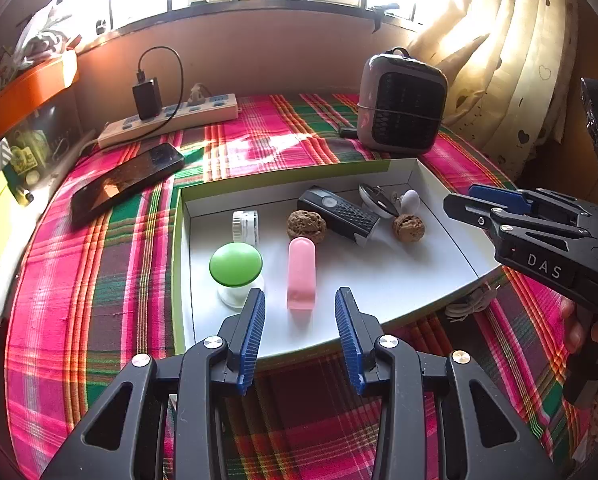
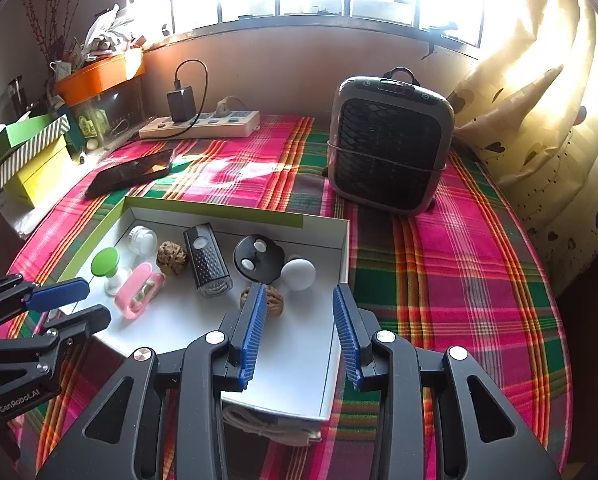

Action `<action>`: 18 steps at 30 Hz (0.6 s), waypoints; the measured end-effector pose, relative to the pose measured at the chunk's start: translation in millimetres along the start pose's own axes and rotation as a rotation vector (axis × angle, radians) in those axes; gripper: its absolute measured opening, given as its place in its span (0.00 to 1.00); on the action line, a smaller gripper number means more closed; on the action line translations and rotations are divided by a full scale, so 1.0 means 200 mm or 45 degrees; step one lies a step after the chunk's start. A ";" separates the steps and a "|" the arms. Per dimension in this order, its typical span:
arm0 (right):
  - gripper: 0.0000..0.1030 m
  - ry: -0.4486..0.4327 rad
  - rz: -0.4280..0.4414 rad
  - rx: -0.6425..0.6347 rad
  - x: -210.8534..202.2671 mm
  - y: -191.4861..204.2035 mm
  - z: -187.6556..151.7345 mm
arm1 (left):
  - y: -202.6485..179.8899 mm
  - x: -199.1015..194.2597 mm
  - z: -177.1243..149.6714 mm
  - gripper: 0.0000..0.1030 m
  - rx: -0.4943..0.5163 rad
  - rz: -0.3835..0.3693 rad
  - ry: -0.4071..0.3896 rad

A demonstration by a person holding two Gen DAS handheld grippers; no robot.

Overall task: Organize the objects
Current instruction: 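Withdraw both tools from the tray toward the pink holder and cable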

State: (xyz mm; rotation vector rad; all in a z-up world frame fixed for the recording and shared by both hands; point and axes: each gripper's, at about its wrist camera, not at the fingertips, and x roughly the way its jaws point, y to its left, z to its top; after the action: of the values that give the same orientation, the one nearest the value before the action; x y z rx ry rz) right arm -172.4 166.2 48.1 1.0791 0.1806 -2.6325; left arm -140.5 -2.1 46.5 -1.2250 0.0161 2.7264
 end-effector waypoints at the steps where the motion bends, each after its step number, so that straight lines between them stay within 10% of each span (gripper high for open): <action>1: 0.35 -0.003 0.000 0.000 -0.01 0.00 -0.01 | 0.00 -0.01 -0.01 0.34 0.001 0.008 -0.005; 18: 0.35 -0.024 0.020 0.098 -0.18 -0.08 -0.23 | 0.08 -0.18 -0.11 0.34 -0.051 0.025 -0.076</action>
State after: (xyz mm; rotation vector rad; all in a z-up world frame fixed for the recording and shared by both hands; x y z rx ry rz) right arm -121.6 200.4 41.1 1.0748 0.0667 -2.6544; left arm -103.6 -23.6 57.2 -1.1591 -0.0340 2.7920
